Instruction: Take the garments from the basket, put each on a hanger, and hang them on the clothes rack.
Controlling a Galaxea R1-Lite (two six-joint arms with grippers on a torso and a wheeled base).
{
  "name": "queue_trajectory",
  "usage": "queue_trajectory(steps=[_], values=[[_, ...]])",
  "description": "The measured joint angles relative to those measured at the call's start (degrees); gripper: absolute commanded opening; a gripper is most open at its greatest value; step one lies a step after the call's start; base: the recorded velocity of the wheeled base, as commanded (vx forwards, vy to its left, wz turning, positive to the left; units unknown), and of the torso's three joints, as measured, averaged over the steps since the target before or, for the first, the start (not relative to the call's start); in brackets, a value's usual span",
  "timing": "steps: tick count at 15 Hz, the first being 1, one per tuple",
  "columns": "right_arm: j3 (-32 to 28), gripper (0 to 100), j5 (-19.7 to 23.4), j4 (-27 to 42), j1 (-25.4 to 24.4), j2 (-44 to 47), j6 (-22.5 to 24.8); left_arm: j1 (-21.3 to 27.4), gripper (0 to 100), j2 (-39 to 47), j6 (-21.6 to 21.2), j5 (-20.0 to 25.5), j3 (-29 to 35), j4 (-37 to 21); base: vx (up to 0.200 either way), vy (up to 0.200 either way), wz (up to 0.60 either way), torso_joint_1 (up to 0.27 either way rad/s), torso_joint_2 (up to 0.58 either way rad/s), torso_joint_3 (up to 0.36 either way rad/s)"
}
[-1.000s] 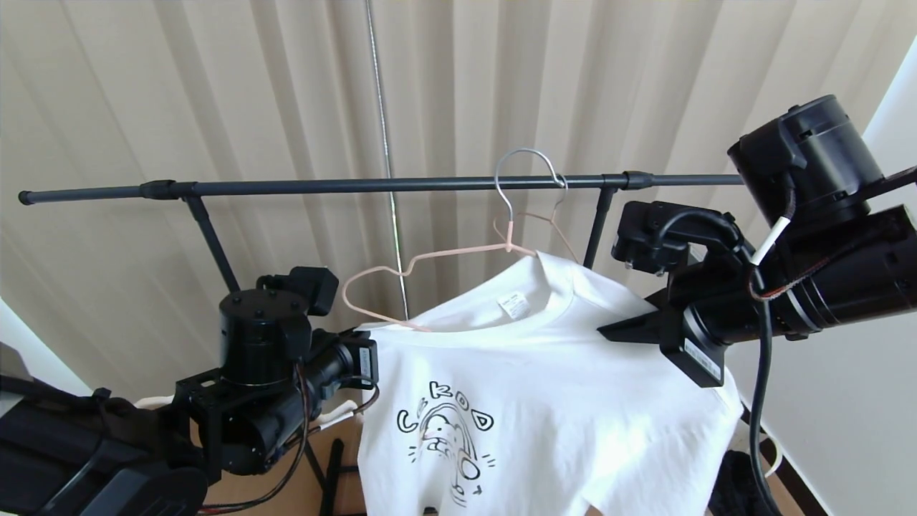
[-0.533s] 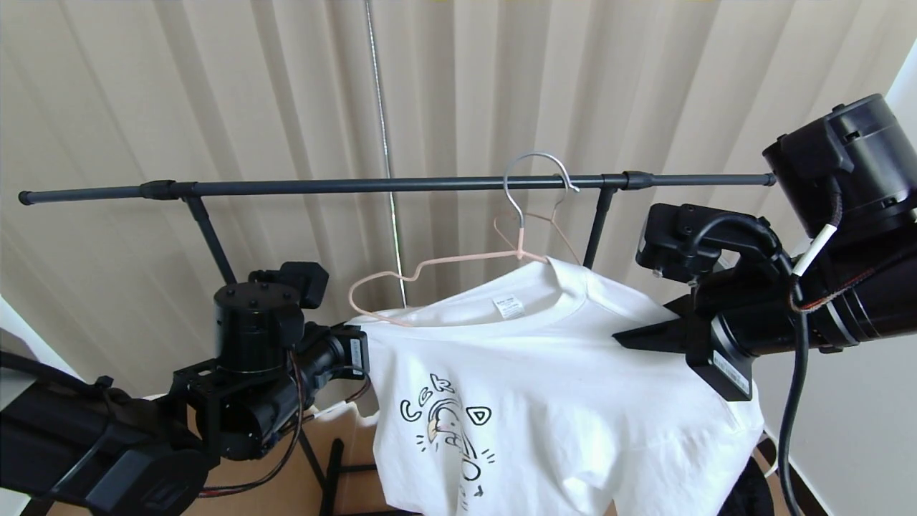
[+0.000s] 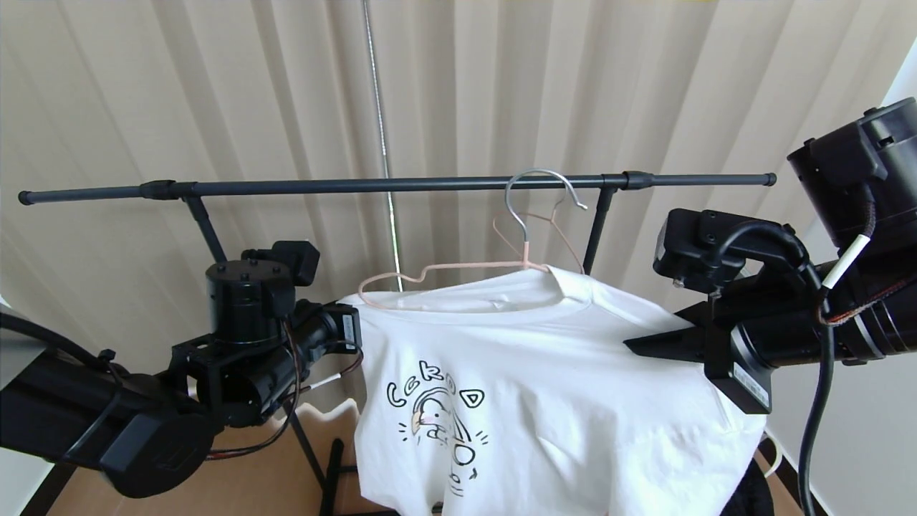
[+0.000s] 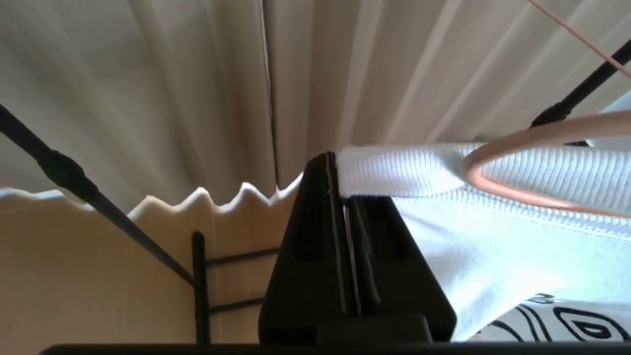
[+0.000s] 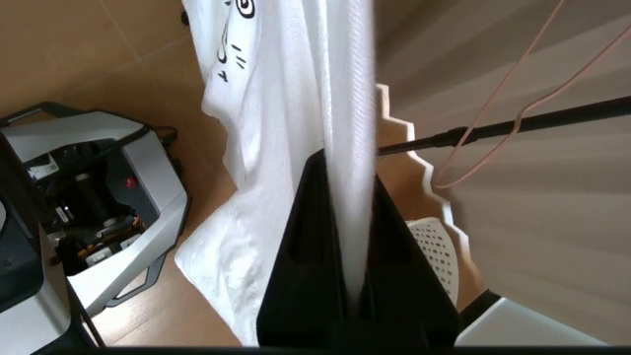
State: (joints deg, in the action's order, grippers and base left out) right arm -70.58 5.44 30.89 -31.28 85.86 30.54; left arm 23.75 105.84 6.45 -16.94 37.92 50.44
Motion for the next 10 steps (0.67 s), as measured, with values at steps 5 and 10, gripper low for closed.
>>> queue_trajectory(steps=[5, 10], values=[[1.8, 0, -0.2, 0.0, 0.0, -0.8, 0.3, -2.1, 0, -0.1, -2.2, 0.3, 2.2, -0.2, 0.0, 0.0, 0.0, 0.0, 0.0, 0.0], [3.5, 0, -0.3, 0.0, 0.0, -0.8, 0.4, -2.6, 0, -0.9, -5.4, 0.9, 4.8, -2.9, 0.0, 0.0, 0.0, 0.0, 0.0, 0.0]])
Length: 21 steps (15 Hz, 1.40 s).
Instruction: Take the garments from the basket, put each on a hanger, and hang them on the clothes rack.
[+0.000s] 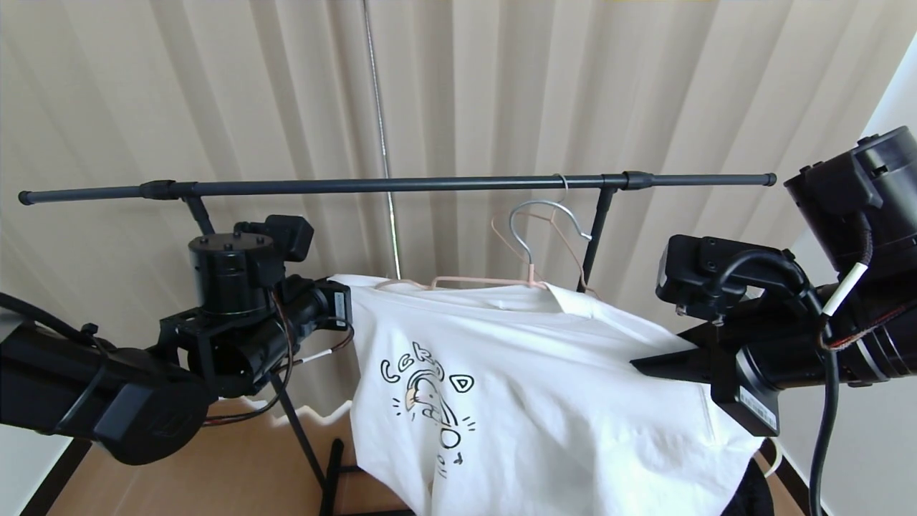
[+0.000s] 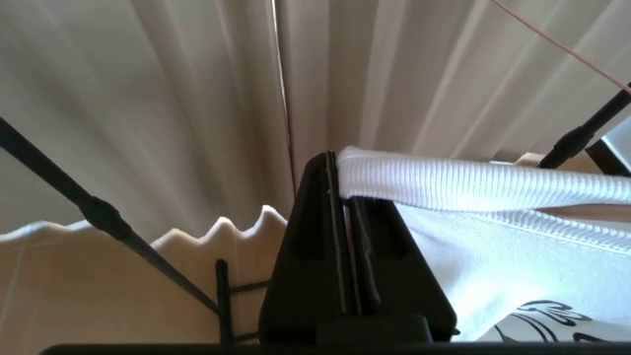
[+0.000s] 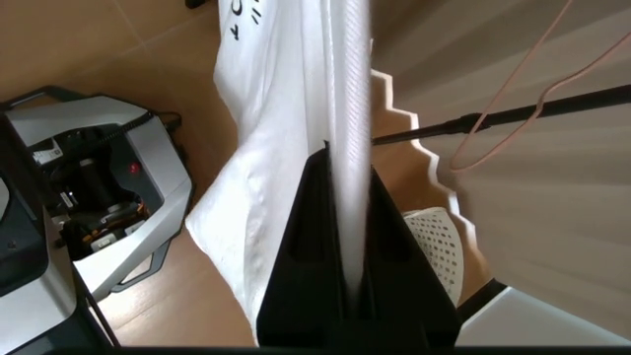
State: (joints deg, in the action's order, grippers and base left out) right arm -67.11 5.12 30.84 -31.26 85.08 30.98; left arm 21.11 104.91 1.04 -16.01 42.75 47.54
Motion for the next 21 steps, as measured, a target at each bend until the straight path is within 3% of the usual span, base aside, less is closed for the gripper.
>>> queue_trajectory(steps=[6, 10, 11, 16, 21], values=[[5.9, 0, 0.0, -9.6, 0.0, 0.7, 0.0, 0.3, 0, -4.7, -2.1, -0.3, 7.6, -16.3, 0.0, 0.0, 0.0, 0.0, 0.0, 0.0], [5.0, 0, -2.3, -11.2, 0.0, 1.5, 0.6, 1.6, 0, -5.6, -11.0, -0.3, 9.2, -19.1, 0.0, 0.0, 0.0, 0.0, 0.0, 0.0], [4.2, 0, -3.3, -11.4, 0.0, 2.0, 2.5, 2.2, 0, -5.6, -12.4, -0.4, 9.7, -19.3, 0.0, 0.0, 0.0, 0.0, 0.0, 0.0], [0.2, 0, -7.3, -11.7, -0.9, 5.7, 5.2, 4.4, 0, -5.4, -14.1, -0.4, 14.6, -26.2, 0.0, 0.0, 0.0, 0.0, 0.0, 0.0], [1.0, 0, -6.8, -17.5, -1.0, 8.7, 3.9, 7.6, 0, -7.0, -16.1, -0.4, 17.1, -31.4, 0.0, 0.0, 0.0, 0.0, 0.0, 0.0]])
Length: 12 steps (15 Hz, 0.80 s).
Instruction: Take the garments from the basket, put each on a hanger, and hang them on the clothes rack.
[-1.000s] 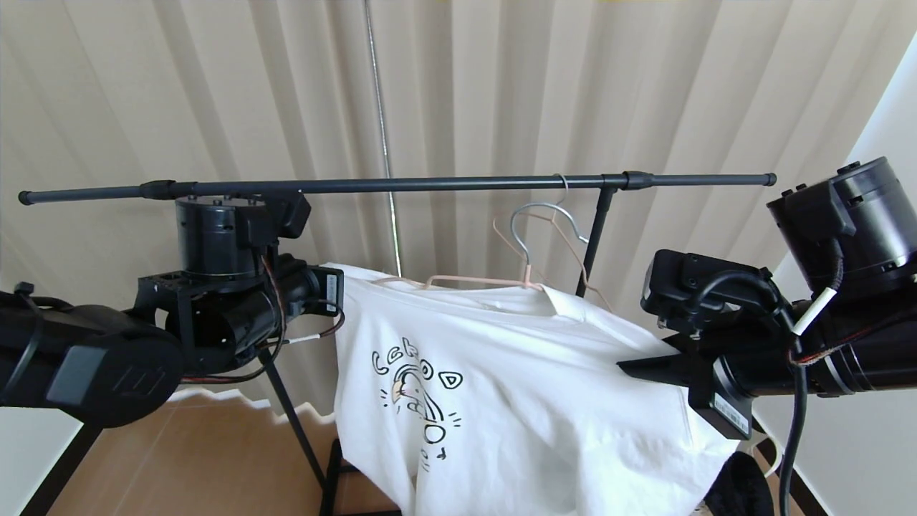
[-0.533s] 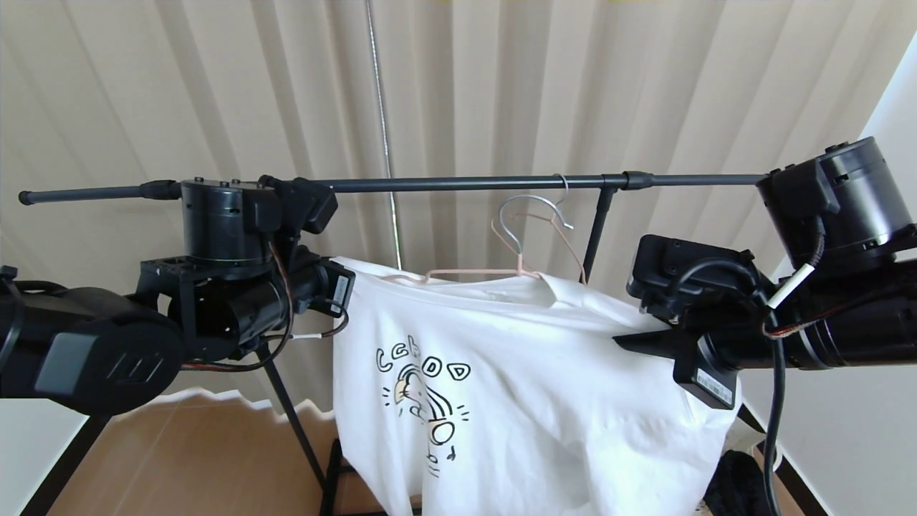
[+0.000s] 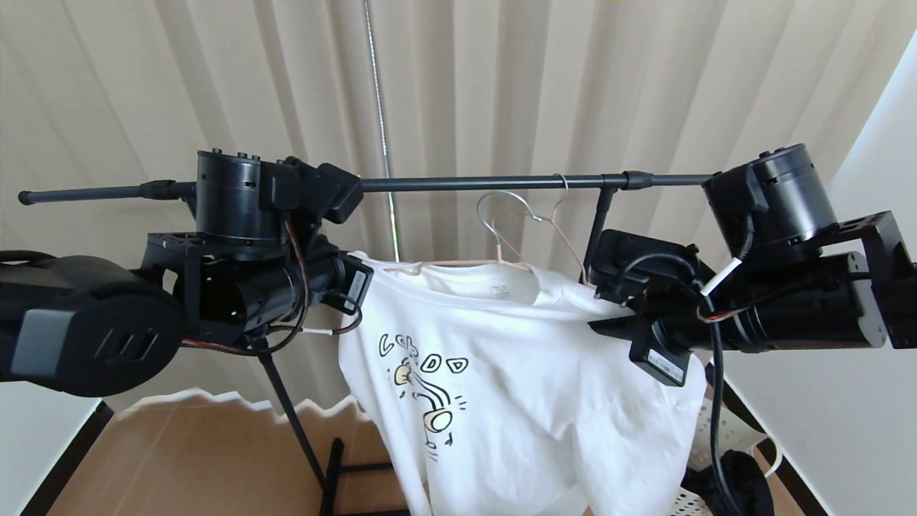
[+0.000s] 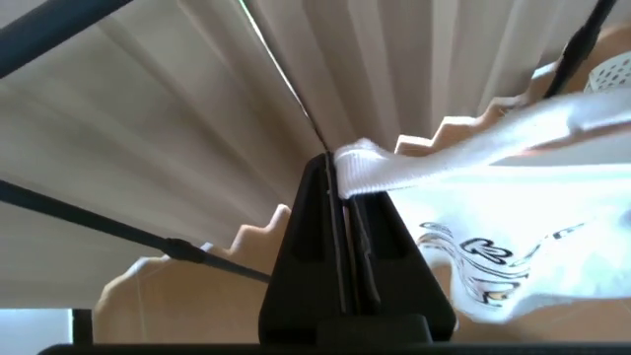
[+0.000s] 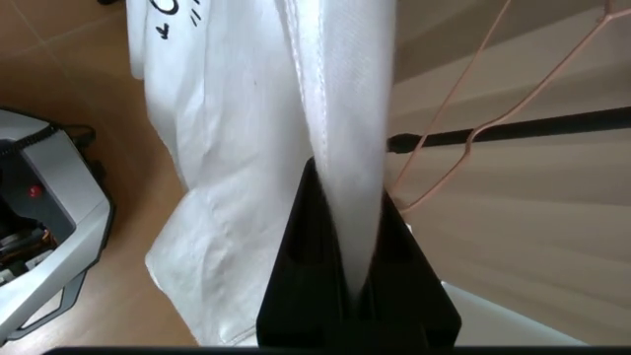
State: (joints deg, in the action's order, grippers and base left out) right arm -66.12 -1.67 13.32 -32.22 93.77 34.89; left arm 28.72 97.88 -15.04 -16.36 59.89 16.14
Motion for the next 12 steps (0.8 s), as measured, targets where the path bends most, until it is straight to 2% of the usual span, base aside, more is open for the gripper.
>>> queue_trajectory(steps=[4, 6, 10, 12], values=[[2.1, 0, 1.1, -2.8, 0.1, 0.7, -2.8, 2.5, 0, -1.5, -0.9, 0.0, 1.3, -2.2, 0.0, 0.0, 0.0, 0.0, 0.0, 0.0], [4.6, 0, 4.4, -4.4, 0.1, 0.5, -4.5, 3.4, 0, -1.7, -2.1, -0.1, 1.9, -2.2, 0.0, 0.0, 0.0, 0.0, 0.0, 0.0], [15.8, 0, 12.0, -16.0, 0.3, -1.8, -6.9, 4.2, 0, -1.8, -2.9, -0.2, 2.1, -2.2, 0.0, 0.0, 0.0, 0.0, 0.0, 0.0], [20.0, 0, 16.6, -18.0, 1.8, -3.4, -6.9, 4.1, 0, -2.0, -3.0, -0.2, 2.0, -2.2, 0.0, 0.0, 0.0, 0.0, 0.0, 0.0]])
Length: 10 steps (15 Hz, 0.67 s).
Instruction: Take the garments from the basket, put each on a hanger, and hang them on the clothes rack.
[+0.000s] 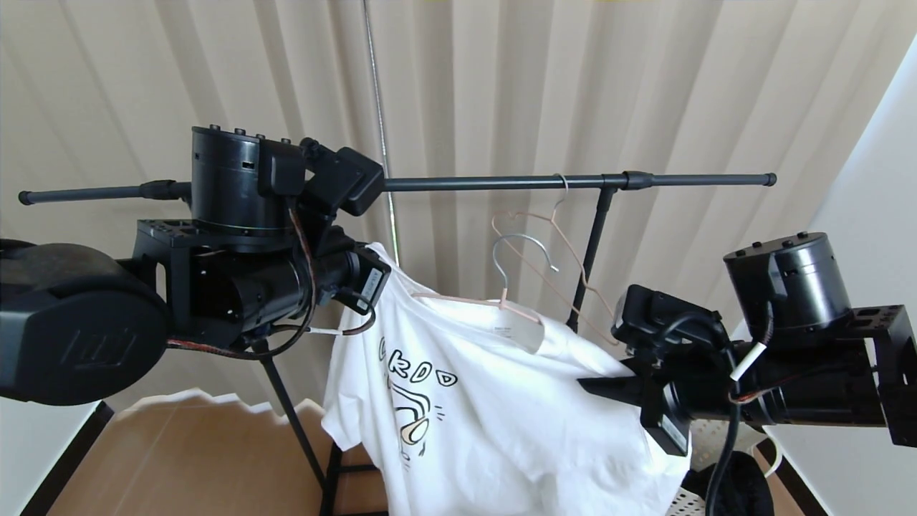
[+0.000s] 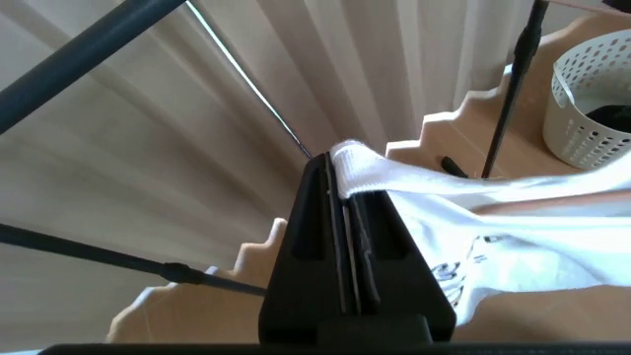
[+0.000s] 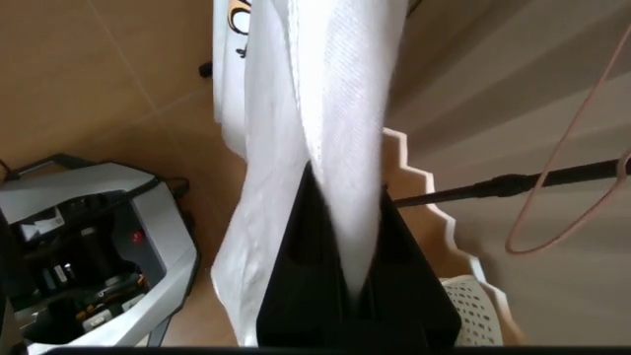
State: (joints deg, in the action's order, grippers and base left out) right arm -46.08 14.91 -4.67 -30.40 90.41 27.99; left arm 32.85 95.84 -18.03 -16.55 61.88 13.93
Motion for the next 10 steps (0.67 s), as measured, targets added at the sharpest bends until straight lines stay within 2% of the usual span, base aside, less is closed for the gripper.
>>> queue_trajectory(steps=[4, 7, 10], values=[[3.4, 0, 7.3, 0.0, 3.8, -3.1, 0.3, -2.5, 0, -0.7, -3.0, 0.7, -0.4, 0.0, 0.0, 0.0, 0.0, 0.0, 0.0, 0.0], [4.5, 0, 8.0, -0.8, 4.3, -4.2, 0.0, -2.2, 0, -1.0, -4.0, 4.2, -0.6, 0.1, 0.0, 0.0, 0.0, 0.0, 0.0, 0.0], [5.3, 0, 7.7, -6.3, 3.7, -3.2, -4.7, -0.2, 0, -1.6, -4.6, 4.8, -0.6, 0.1, 0.0, 0.0, 0.0, 0.0, 0.0, 0.0]])
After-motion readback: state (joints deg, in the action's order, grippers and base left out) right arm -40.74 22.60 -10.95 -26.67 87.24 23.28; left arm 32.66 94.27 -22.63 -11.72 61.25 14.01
